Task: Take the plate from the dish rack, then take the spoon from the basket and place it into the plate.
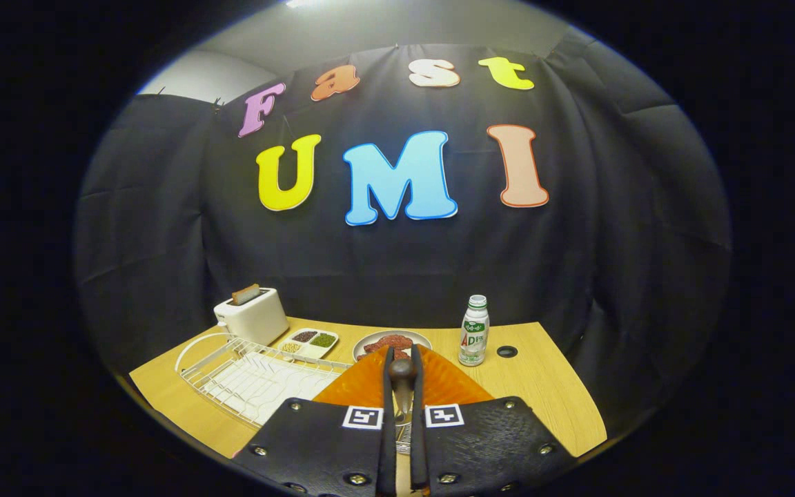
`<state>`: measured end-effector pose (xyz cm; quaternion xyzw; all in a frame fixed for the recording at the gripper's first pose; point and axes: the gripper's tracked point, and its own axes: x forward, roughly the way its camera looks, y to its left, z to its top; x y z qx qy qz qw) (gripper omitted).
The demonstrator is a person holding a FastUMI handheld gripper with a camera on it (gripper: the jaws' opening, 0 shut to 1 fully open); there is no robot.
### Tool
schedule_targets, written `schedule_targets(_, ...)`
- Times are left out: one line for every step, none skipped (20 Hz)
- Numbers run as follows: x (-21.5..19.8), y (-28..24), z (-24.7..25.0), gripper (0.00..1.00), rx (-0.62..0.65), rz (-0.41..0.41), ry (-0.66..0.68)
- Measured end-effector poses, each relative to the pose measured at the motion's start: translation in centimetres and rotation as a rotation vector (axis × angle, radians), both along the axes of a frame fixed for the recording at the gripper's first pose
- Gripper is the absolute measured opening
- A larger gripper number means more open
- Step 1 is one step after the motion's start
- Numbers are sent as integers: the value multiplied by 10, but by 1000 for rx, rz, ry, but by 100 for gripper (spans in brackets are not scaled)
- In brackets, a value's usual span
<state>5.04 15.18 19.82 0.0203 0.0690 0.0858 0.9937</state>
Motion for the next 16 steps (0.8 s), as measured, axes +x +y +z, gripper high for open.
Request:
schedule_targets(-8, 3, 4, 8, 3, -3, -5)
schedule_targets(-16, 6, 7, 8, 10, -5, -7)
schedule_targets(-23, 9, 8, 8, 15, -9, -6)
schedule_targets(-30, 11, 9, 8, 20, -13, -5)
schedule_targets(-38, 14, 8, 8, 20, -15, -5)
schedule_targets(-45, 16, 8, 8, 18, -19, -4)
schedule_targets(-53, 18, 6, 8, 17, -24, -1)
schedule_targets(-60, 20, 4, 8, 20, -27, 7)
schedule_targets(-67, 22, 1, 8, 23, -28, 12)
schedule_targets(-73, 23, -3, 8, 31, -34, 20)
schedule_targets(-81, 26, -8, 8, 42, -37, 32)
schedule_targets(-88, 30, -14, 8, 51, -36, 42)
schedule_targets(-92, 31, -20, 8, 58, -38, 55)
schedule_targets(-97, 34, -28, 8, 65, -40, 74)
schedule_targets(-101, 38, -34, 8, 75, -38, 86)
schedule_targets(-105, 42, -40, 8, 83, -36, 100)
